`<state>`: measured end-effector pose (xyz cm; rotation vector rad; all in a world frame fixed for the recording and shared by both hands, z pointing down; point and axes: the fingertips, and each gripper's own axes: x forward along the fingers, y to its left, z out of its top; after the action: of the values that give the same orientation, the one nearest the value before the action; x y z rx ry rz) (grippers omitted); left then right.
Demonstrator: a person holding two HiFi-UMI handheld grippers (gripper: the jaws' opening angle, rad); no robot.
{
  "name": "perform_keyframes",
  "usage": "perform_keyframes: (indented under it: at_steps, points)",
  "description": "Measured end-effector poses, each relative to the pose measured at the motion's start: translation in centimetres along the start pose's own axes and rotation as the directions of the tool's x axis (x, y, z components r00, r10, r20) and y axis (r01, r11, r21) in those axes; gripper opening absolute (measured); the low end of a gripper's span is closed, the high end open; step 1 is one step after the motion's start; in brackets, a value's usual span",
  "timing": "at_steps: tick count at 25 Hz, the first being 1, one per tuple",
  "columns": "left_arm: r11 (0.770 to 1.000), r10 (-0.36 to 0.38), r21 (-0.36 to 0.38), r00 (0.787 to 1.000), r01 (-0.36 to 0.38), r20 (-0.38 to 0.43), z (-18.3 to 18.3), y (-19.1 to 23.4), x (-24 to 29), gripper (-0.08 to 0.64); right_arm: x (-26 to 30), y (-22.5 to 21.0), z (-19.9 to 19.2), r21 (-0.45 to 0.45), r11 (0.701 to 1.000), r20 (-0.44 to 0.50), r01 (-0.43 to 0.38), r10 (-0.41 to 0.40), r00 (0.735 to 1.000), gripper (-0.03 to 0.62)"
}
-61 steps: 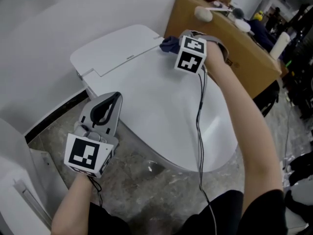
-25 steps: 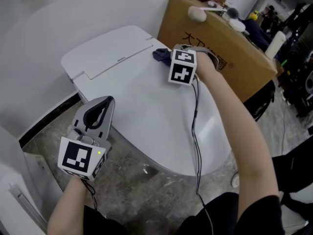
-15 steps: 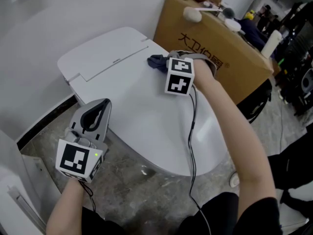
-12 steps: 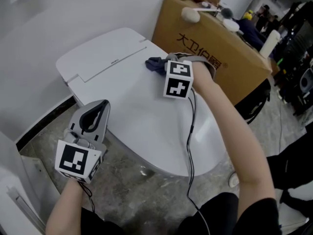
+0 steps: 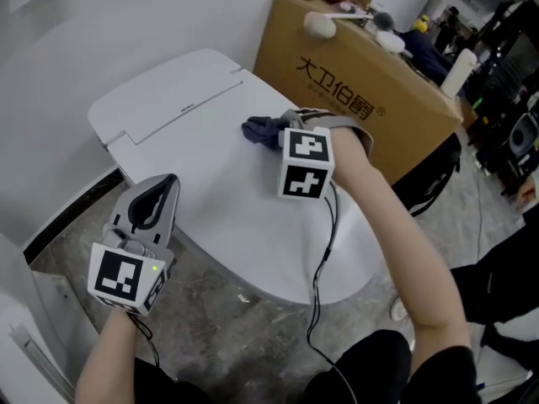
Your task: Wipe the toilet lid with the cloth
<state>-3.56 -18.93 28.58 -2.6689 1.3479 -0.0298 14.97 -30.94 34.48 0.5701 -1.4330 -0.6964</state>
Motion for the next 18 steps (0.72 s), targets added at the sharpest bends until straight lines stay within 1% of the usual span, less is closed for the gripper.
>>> perform_keyframes:
  at_steps: [5, 12, 18]
  points:
    - [1.000, 0.006, -0.003, 1.000, -0.006, 0.001, -0.1, 0.1, 0.0, 0.011, -1.1, 1.1, 0.3, -0.015, 1.000, 0.002, -0.005, 0.005, 1.000, 0.066]
    - [1.000, 0.006, -0.004, 1.000, -0.006, 0.004, 0.0, 0.1, 0.1, 0.011, -2.5, 2.4, 0.3, -0.006, 1.000, 0.010, -0.011, 0.011, 1.000, 0.066]
    - [1.000, 0.005, -0.005, 1.000, -0.005, 0.008, 0.0, 0.2, 0.1, 0.011, -4.1, 3.9, 0.5, -0.019, 1.000, 0.010, -0.024, 0.024, 1.000, 0.066]
